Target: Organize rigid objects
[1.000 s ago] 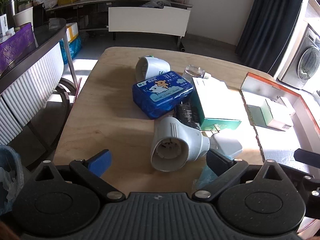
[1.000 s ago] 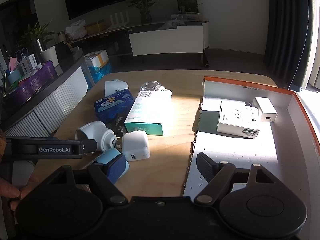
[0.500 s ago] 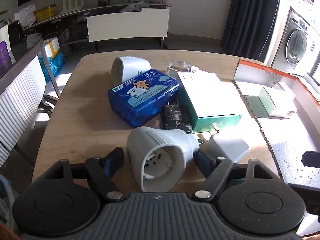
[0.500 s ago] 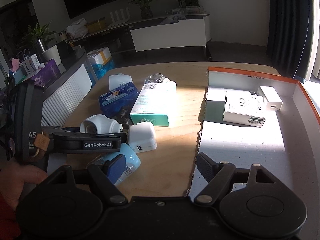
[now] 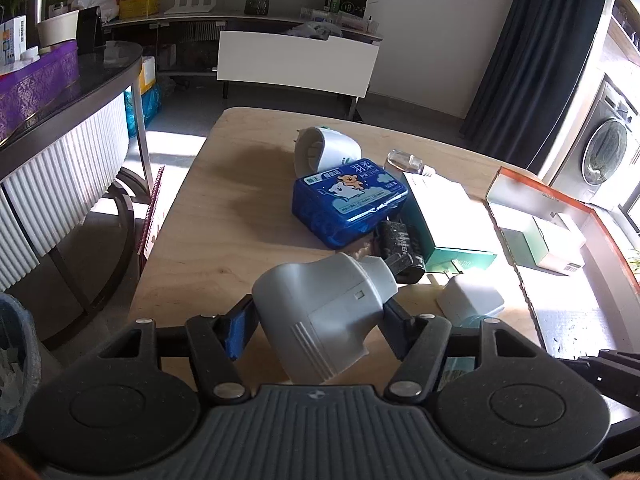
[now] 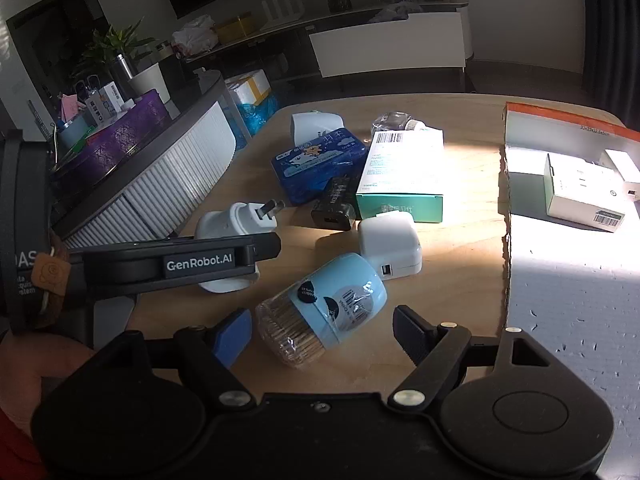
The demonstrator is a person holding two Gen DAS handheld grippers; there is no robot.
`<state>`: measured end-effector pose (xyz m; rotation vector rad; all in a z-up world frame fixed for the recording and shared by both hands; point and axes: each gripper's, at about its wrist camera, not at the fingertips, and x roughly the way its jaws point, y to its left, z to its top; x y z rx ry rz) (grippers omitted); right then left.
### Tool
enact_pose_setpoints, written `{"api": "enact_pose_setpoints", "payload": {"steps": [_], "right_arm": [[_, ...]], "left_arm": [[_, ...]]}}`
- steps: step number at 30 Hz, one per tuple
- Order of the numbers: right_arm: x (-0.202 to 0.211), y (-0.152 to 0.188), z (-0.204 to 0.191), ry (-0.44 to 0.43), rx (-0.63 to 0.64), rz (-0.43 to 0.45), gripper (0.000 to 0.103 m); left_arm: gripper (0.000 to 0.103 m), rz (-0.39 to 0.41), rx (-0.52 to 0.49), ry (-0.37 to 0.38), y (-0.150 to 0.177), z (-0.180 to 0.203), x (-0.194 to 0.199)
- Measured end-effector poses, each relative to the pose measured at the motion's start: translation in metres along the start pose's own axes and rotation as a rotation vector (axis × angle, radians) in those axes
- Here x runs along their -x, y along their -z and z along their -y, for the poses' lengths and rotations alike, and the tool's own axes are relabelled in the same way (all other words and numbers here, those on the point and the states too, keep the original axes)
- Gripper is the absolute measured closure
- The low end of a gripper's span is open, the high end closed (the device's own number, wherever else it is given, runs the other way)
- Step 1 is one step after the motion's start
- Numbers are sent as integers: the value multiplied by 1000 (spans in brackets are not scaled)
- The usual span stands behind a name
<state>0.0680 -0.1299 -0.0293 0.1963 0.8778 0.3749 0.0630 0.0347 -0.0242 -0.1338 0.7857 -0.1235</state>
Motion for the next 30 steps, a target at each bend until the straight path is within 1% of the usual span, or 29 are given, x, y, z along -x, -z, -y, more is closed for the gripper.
{"api": "enact_pose_setpoints", "payload": {"steps": [6, 7, 8, 9, 10, 13, 16, 19, 20, 21, 23, 24, 25, 30], "right_arm": [[-25, -3, -3, 25, -39, -30, 12], [-28, -3, -4, 39, -29, -35, 15], [-27, -1, -6, 44, -14, -23, 16], [-28, 0, -7, 44, 2, -19, 24], [-27, 1, -7, 46, 7, -15, 29], [-22, 4, -5, 56, 10, 0, 37], [-17, 7, -2, 77, 17, 13, 38], [-17, 6, 4, 81, -6, -6, 36], [-19, 4, 6, 82, -18, -10, 34], [-20, 3, 6, 83, -19, -10, 26], [-23, 1, 5, 92, -6, -7, 25], [-24, 1, 4, 110, 11, -2, 33], [-25, 1, 2, 118, 32, 2, 38], [-16, 5, 4, 127, 34, 24, 40]], "left_arm": [[38, 3, 15, 12, 2, -6, 1], [38, 5, 14, 12, 2, -6, 2], [38, 8, 17, 14, 2, -7, 3], [38, 9, 20, 14, 1, -7, 3], [38, 12, 23, 15, 1, -7, 3], [38, 16, 22, 18, 3, -7, 5], [38, 17, 20, 25, 4, -5, 6], [38, 17, 18, 28, 5, -4, 7], [38, 15, 18, 28, 5, -3, 7], [37, 16, 14, 29, 5, -3, 7], [37, 20, 11, 29, 6, -1, 8], [38, 20, 11, 29, 6, -1, 9], [38, 20, 11, 30, 6, -1, 9], [38, 31, 12, 26, 7, 3, 13]]}}
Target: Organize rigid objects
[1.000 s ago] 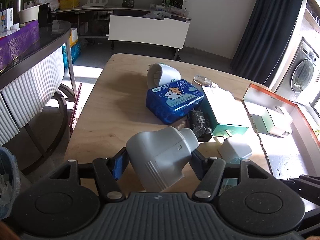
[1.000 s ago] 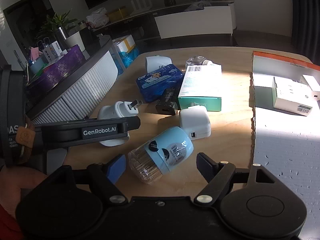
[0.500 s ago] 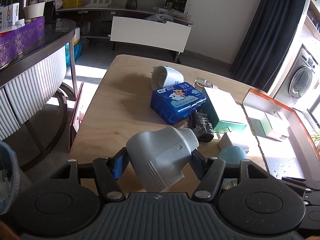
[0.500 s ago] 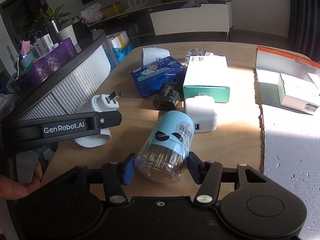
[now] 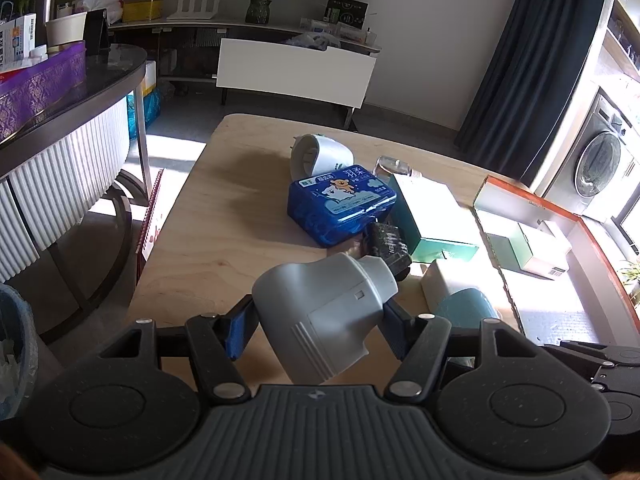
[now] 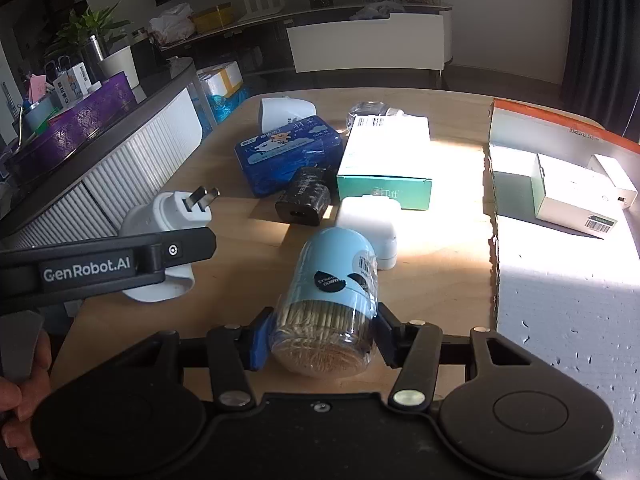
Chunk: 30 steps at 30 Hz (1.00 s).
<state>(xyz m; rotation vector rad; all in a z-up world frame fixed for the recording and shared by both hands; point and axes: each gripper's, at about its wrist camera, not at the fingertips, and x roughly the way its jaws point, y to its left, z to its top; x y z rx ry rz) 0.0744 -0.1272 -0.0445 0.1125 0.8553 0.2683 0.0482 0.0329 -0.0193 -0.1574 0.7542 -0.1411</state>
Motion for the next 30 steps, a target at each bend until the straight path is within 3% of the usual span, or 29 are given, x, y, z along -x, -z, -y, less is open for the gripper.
{"api": "enact_pose_setpoints", "payload": {"steps": [13, 30], "right_arm": [[50, -16, 24, 30, -16, 128, 40], [79, -9, 58, 71, -70, 172, 40]], "left_arm": [[38, 31, -20, 7, -3, 25, 14], [37, 15, -69, 16, -3, 54, 17]]}}
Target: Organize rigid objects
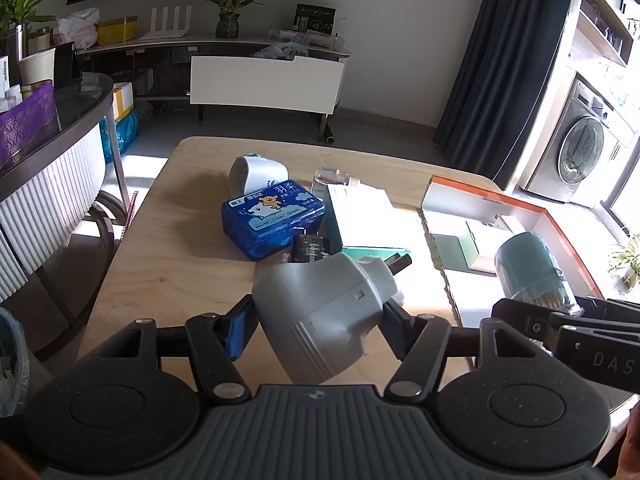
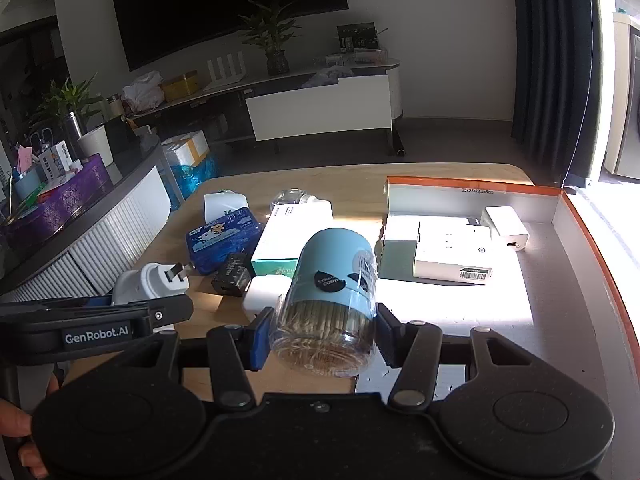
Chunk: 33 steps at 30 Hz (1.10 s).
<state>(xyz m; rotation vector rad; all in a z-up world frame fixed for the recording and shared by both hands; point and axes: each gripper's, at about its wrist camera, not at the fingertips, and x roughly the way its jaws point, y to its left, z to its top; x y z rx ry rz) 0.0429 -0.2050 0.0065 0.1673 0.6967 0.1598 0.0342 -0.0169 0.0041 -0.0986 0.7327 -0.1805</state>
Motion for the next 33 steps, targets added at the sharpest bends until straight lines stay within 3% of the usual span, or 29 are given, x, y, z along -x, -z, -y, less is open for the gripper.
{"api": "enact_pose_setpoints", "payload": {"steps": [33], "right_arm": [[20, 3, 33, 55, -44, 38, 40]], "left_arm": [[37, -16, -50, 57, 3, 42, 1]]}}
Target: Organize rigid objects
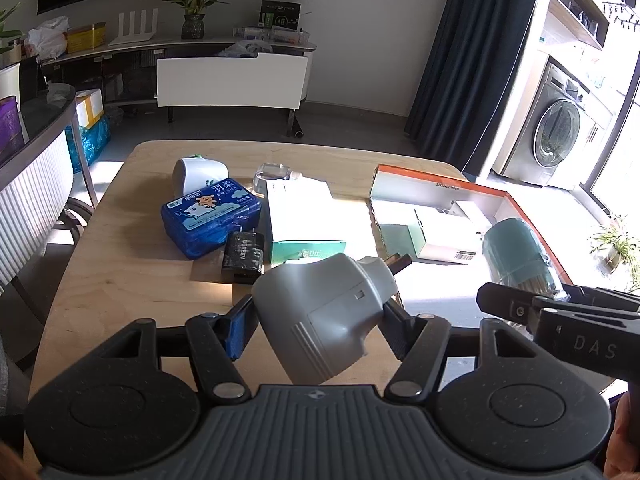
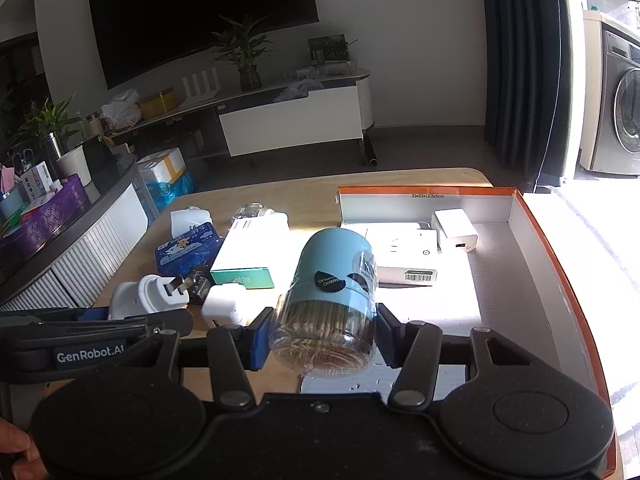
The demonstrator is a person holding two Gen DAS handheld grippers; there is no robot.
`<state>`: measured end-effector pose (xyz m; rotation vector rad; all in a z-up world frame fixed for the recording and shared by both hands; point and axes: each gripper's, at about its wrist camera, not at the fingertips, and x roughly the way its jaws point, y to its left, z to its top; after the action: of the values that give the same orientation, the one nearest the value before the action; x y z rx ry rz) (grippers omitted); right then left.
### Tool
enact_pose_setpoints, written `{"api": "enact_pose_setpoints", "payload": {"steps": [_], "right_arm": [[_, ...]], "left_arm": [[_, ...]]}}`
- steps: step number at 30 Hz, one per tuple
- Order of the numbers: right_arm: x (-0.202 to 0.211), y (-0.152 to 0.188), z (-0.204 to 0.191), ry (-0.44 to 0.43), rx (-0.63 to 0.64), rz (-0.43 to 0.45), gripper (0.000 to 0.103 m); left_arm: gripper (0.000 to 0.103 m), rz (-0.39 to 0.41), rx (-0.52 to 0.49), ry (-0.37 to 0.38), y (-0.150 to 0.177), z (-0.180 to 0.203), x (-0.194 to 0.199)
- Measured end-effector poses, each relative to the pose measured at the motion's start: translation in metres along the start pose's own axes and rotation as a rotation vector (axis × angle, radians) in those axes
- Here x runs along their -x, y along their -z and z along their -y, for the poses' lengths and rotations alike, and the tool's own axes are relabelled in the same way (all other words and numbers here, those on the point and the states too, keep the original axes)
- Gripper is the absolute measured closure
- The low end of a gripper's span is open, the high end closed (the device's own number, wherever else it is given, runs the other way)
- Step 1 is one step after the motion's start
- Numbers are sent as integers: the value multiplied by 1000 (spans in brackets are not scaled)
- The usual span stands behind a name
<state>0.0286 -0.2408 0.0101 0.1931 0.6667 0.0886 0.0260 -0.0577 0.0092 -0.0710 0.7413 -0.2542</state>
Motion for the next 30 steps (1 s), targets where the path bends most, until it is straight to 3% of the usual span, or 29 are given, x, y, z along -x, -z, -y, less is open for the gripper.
{"api": "enact_pose_setpoints", "payload": {"steps": [30], "right_arm": [[19, 0, 37, 64, -63, 40, 40]], "left_arm": [[37, -13, -63, 78, -7, 49, -11]]}}
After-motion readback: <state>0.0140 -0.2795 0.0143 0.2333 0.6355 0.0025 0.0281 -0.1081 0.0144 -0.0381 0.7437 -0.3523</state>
